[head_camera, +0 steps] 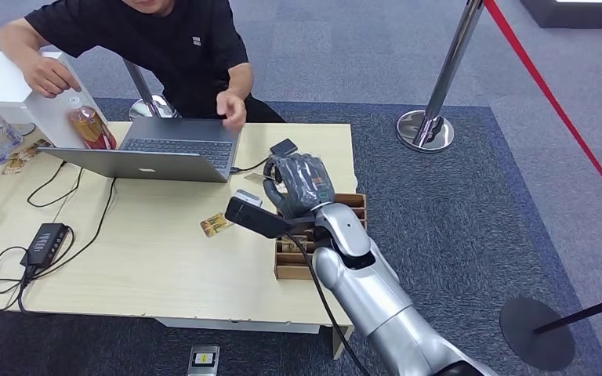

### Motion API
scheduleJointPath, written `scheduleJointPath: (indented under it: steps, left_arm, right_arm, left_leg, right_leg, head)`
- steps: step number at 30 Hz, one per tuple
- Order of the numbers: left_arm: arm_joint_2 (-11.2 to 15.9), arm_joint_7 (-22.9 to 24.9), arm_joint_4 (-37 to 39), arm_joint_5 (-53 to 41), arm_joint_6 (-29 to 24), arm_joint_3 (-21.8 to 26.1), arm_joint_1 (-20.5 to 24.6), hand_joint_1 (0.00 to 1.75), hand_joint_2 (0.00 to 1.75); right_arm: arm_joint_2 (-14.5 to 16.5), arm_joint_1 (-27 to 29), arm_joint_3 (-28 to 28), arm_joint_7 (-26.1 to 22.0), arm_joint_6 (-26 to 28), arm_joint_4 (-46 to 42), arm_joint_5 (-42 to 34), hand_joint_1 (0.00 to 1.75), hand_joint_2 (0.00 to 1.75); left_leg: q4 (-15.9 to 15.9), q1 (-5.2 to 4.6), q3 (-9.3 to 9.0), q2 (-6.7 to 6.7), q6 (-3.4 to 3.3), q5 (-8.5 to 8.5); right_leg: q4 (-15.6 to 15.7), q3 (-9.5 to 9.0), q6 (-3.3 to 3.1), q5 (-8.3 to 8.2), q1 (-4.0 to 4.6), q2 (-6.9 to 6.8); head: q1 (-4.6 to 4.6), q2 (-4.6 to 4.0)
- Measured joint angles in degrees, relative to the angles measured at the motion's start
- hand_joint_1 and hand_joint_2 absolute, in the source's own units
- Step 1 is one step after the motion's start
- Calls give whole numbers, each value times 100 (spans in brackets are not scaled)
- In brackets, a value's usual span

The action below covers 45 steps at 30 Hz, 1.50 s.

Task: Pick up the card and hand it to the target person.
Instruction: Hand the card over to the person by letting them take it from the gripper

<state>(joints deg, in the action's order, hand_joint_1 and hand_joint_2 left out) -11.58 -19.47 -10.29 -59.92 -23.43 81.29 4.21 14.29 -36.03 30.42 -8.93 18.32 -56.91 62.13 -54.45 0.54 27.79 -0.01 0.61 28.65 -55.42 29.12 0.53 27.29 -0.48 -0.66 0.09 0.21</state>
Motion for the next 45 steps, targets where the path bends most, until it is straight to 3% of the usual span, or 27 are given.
scheduleJointPath:
  steps: [19,20,23,24,25,29,38,45]
  left_arm:
    - [2,60,1,-196,-16,-12,14,0,0]
    - [2,61,2,-257,-24,-18,14,0,0]
    - [1,96,2,-430,-56,-54,13,0,0]
    - [0,113,2,-510,-68,-86,11,0,0]
    - [-2,127,2,-595,-79,-123,10,0,0]
    - [-12,148,4,-742,-80,-249,9,0,0]
    - [-20,166,7,-678,-50,-293,3,0,0]
    - [-23,138,7,-590,-33,-282,-10,0,0]
  right_arm:
    - [218,-304,105,-43,96,798,-201,134,175]
    - [219,-310,105,-54,126,833,-222,114,175]
    - [219,-313,107,-67,182,924,-251,15,175]
    - [219,-313,108,-64,199,948,-251,0,175]
    - [218,-313,110,-57,225,967,-244,0,175]
    - [204,-311,126,14,354,1017,-187,0,0]
    - [66,-214,112,328,1030,902,160,0,0]
    - [-301,459,-378,297,1886,115,179,0,0]
  left_leg:
    - [0,0,2,0,0,0]
    - [0,0,2,0,0,0]
    - [0,0,3,0,0,0]
    - [0,0,4,0,0,0]
    - [0,0,4,0,0,0]
    - [0,0,5,1,0,0]
    - [-1,0,3,1,0,0]
    - [-1,-1,4,-1,-1,1]
  right_leg:
    - [0,2,0,0,0,0]
    - [0,2,0,0,0,0]
    - [0,3,0,0,0,0]
    - [0,4,0,0,0,0]
    - [1,5,0,0,0,0]
    - [1,6,0,0,0,0]
    - [1,8,-3,-2,0,0]
    - [7,9,-2,-1,0,0]
  head:
    - [-1,1]
    - [-1,1]
    - [0,1]
    - [0,1]
    - [0,1]
    - [1,1]
    - [0,1]
    - [1,1]
